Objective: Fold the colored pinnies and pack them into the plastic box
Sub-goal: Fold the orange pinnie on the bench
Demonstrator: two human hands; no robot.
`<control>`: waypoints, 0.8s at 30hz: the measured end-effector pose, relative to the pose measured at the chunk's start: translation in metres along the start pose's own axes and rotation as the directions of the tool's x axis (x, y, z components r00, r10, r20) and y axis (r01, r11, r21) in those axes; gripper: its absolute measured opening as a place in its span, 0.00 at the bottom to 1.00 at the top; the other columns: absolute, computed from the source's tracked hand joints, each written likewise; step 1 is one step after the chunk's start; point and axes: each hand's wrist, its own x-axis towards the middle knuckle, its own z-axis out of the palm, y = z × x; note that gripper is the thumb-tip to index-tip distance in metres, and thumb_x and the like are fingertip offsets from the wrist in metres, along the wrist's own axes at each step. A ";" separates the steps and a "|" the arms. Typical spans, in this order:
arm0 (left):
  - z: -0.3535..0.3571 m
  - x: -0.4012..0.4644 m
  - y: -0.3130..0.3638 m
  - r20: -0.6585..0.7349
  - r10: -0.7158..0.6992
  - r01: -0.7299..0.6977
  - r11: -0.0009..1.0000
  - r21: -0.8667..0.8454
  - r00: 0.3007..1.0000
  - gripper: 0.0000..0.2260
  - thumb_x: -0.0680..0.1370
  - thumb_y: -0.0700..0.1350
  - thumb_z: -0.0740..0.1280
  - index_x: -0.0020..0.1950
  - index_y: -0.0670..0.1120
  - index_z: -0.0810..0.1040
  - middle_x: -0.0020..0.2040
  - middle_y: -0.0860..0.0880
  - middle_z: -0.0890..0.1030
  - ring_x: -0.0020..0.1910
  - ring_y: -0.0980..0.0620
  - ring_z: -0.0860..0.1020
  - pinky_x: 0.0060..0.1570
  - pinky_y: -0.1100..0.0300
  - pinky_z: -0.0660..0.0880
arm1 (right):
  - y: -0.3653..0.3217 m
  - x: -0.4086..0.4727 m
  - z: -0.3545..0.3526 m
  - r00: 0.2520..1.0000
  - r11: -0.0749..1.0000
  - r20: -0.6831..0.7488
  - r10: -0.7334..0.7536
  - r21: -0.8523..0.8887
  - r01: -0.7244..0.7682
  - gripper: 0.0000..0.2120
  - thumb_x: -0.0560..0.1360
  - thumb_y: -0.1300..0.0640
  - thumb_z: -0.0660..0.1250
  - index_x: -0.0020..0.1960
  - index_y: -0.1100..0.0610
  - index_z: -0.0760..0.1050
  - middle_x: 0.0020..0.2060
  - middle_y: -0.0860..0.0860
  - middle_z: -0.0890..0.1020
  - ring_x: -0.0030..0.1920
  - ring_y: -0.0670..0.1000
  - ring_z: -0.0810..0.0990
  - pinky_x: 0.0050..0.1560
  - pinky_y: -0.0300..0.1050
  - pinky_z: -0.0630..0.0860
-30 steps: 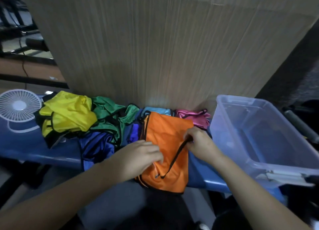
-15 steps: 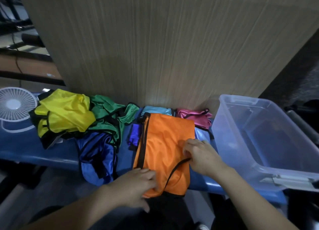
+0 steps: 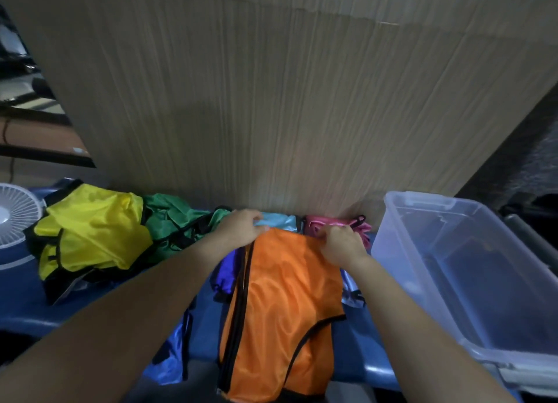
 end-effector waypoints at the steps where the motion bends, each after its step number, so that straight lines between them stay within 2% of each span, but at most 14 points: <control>1: 0.001 0.005 -0.004 0.077 -0.025 0.026 1.000 -0.010 0.997 0.22 0.78 0.53 0.71 0.68 0.44 0.77 0.66 0.45 0.80 0.65 0.47 0.77 0.66 0.56 0.71 | 0.001 0.002 0.002 1.000 1.000 0.007 -0.003 -0.017 0.003 0.13 0.75 0.55 0.62 0.57 0.49 0.81 0.59 0.54 0.81 0.62 0.59 0.75 0.60 0.51 0.71; 3: 0.001 0.009 -0.009 0.169 -0.036 0.033 0.999 0.024 0.985 0.22 0.76 0.54 0.73 0.66 0.45 0.79 0.61 0.47 0.82 0.62 0.48 0.79 0.64 0.58 0.72 | 0.003 0.004 0.005 1.000 1.000 0.023 0.009 -0.029 -0.008 0.11 0.76 0.53 0.63 0.55 0.49 0.81 0.59 0.53 0.80 0.62 0.59 0.73 0.61 0.52 0.69; 6: -0.006 0.009 -0.013 0.180 0.021 -0.031 0.998 0.053 0.983 0.11 0.74 0.55 0.75 0.51 0.50 0.84 0.46 0.51 0.83 0.50 0.51 0.81 0.53 0.59 0.75 | 0.005 0.003 0.003 0.998 0.999 0.060 0.019 -0.048 -0.016 0.13 0.74 0.54 0.64 0.56 0.50 0.81 0.60 0.53 0.78 0.63 0.59 0.70 0.63 0.53 0.66; 9: -0.014 0.004 -0.011 0.178 0.097 -0.099 0.995 0.005 0.979 0.08 0.74 0.50 0.76 0.43 0.50 0.80 0.37 0.54 0.78 0.40 0.54 0.77 0.40 0.64 0.70 | 0.000 -0.002 -0.006 0.999 1.000 0.046 0.004 -0.005 -0.004 0.12 0.73 0.56 0.64 0.54 0.51 0.80 0.58 0.53 0.78 0.63 0.59 0.70 0.62 0.54 0.65; 11: -0.020 -0.002 -0.009 0.157 0.147 -0.149 0.989 -0.001 0.977 0.07 0.74 0.47 0.76 0.44 0.49 0.78 0.39 0.54 0.77 0.40 0.54 0.76 0.40 0.64 0.69 | -0.005 -0.007 -0.014 0.999 0.998 0.033 -0.011 0.057 0.010 0.09 0.73 0.56 0.64 0.52 0.51 0.79 0.54 0.53 0.80 0.61 0.58 0.73 0.58 0.53 0.64; 16: -0.030 -0.019 -0.018 0.147 0.207 -0.201 0.978 -0.054 0.967 0.09 0.76 0.46 0.74 0.47 0.54 0.75 0.48 0.54 0.81 0.51 0.53 0.81 0.59 0.52 0.76 | -0.008 -0.023 -0.033 0.994 0.975 0.051 -0.092 0.209 0.079 0.06 0.73 0.60 0.65 0.49 0.52 0.73 0.45 0.52 0.81 0.48 0.56 0.79 0.44 0.45 0.68; 17: -0.033 -0.024 -0.018 0.164 0.211 -0.202 0.977 -0.074 0.964 0.08 0.76 0.46 0.74 0.49 0.55 0.76 0.51 0.54 0.82 0.53 0.53 0.81 0.60 0.52 0.76 | -0.009 -0.026 -0.035 0.992 0.969 0.054 -0.112 0.226 0.097 0.07 0.73 0.61 0.66 0.49 0.52 0.74 0.45 0.51 0.81 0.47 0.55 0.79 0.43 0.44 0.68; 18: -0.036 -0.027 -0.019 0.184 0.220 -0.210 0.975 -0.076 0.958 0.09 0.76 0.47 0.74 0.54 0.53 0.77 0.54 0.54 0.82 0.55 0.54 0.80 0.61 0.56 0.75 | -0.008 -0.029 -0.037 0.989 0.963 0.059 -0.139 0.239 0.121 0.08 0.73 0.61 0.67 0.50 0.51 0.75 0.46 0.51 0.81 0.48 0.54 0.80 0.43 0.43 0.69; 20: -0.043 -0.038 -0.016 0.243 0.222 -0.223 0.974 -0.025 0.944 0.13 0.77 0.48 0.73 0.60 0.50 0.78 0.54 0.56 0.80 0.54 0.57 0.78 0.53 0.69 0.71 | -0.008 -0.036 -0.042 0.976 0.956 0.105 -0.191 0.245 0.161 0.10 0.73 0.61 0.69 0.53 0.50 0.78 0.49 0.50 0.82 0.48 0.51 0.79 0.43 0.41 0.69; 21: -0.046 -0.043 -0.016 0.271 0.227 -0.238 0.971 0.005 0.935 0.12 0.77 0.48 0.73 0.59 0.50 0.79 0.51 0.56 0.80 0.51 0.57 0.78 0.48 0.72 0.70 | -0.008 -0.039 -0.045 0.968 0.958 0.137 -0.211 0.225 0.178 0.08 0.73 0.60 0.71 0.50 0.50 0.78 0.47 0.49 0.82 0.47 0.50 0.78 0.41 0.39 0.69; 22: -0.049 -0.048 -0.015 0.301 0.232 -0.251 0.967 0.028 0.925 0.08 0.77 0.49 0.73 0.54 0.50 0.80 0.47 0.56 0.80 0.47 0.57 0.78 0.44 0.71 0.70 | -0.008 -0.043 -0.048 0.958 0.959 0.169 -0.233 0.202 0.198 0.07 0.74 0.60 0.71 0.44 0.49 0.76 0.44 0.49 0.81 0.45 0.49 0.77 0.38 0.38 0.67; 23: -0.051 -0.053 -0.014 0.325 0.234 -0.262 0.964 0.044 0.916 0.04 0.77 0.48 0.73 0.49 0.50 0.79 0.44 0.55 0.80 0.44 0.56 0.78 0.41 0.68 0.70 | -0.008 -0.048 -0.051 0.949 0.960 0.195 -0.249 0.183 0.214 0.10 0.74 0.59 0.72 0.39 0.49 0.73 0.42 0.50 0.80 0.43 0.50 0.76 0.37 0.38 0.67; 24: -0.054 -0.059 -0.014 0.334 0.240 -0.272 0.961 0.052 0.912 0.05 0.77 0.48 0.73 0.45 0.50 0.79 0.43 0.53 0.80 0.43 0.55 0.79 0.41 0.64 0.71 | -0.010 -0.052 -0.054 0.942 0.959 0.212 -0.259 0.171 0.225 0.12 0.75 0.59 0.71 0.37 0.50 0.71 0.42 0.51 0.80 0.43 0.50 0.76 0.38 0.40 0.68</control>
